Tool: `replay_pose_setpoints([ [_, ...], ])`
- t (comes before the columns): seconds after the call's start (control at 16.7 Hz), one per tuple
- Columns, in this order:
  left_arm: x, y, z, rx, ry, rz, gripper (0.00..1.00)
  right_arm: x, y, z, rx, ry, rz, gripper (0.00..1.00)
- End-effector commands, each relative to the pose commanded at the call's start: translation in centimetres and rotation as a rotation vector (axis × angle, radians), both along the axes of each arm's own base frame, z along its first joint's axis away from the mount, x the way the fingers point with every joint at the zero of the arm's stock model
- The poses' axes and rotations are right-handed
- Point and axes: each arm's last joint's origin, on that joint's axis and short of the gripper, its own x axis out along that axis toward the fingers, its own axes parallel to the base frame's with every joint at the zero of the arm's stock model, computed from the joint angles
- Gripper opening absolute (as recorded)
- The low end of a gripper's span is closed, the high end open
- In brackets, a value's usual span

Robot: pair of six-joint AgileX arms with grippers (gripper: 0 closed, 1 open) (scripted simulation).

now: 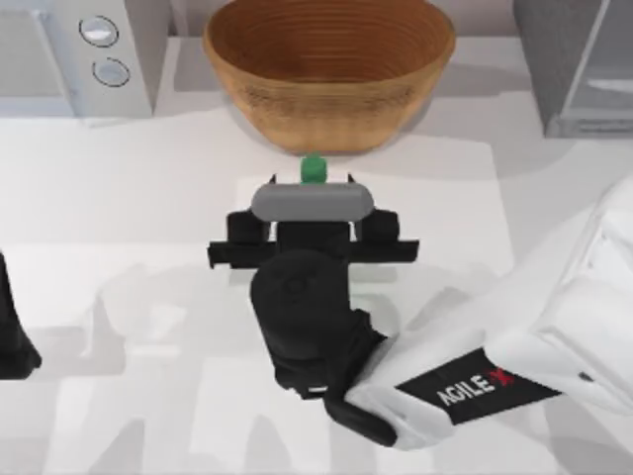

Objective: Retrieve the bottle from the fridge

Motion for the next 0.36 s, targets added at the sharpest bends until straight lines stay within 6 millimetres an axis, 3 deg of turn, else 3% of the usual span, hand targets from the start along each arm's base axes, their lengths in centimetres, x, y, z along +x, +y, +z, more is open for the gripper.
replay_pose_setpoints([
  [0.36, 0.00, 0.00, 0.00, 0.000, 0.000, 0.000, 1.00, 0.00, 0.00, 0.00, 0.000, 0.000, 0.000, 1.00],
])
